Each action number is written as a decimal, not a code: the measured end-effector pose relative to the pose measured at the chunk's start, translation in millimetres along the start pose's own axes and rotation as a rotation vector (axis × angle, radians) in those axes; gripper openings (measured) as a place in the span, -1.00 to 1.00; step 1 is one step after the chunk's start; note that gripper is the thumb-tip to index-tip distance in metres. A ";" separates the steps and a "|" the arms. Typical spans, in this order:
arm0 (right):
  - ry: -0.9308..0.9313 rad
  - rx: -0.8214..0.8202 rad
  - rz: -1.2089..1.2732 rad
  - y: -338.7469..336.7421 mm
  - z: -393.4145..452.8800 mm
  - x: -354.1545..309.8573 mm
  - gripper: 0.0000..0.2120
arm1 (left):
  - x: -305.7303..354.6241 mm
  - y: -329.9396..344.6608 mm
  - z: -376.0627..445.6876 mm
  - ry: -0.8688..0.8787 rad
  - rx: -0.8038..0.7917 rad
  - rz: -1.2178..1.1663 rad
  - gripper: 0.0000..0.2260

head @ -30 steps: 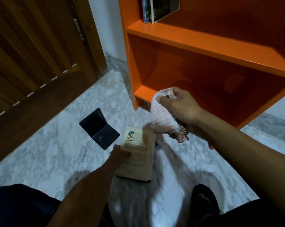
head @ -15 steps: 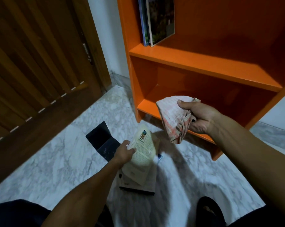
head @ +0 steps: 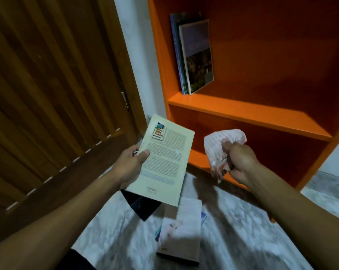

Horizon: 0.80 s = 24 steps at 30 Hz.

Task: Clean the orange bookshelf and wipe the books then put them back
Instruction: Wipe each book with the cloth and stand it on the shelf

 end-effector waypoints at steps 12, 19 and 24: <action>-1.118 -0.228 -0.874 95.9 -34.2 -76.2 -0.41 | 36.0 29.9 -37.4 0.128 0.003 -0.192 -0.78; -1.175 -0.637 -0.975 97.5 -58.4 -7.1 -0.07 | 34.5 31.2 -23.9 0.093 0.058 -0.369 -0.75; -1.060 -0.855 -0.894 89.5 -81.3 17.0 -0.20 | 27.1 9.1 -14.2 0.063 0.121 -0.464 -0.75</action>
Point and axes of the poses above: each hand's wrist, its own z-axis towards the middle knuckle, its own y-axis out of the palm, x = y × z, the point moved 8 cm from there along z, towards the middle knuckle, and after that the axes turned 6 degrees about -y, right-handed, at the moved point
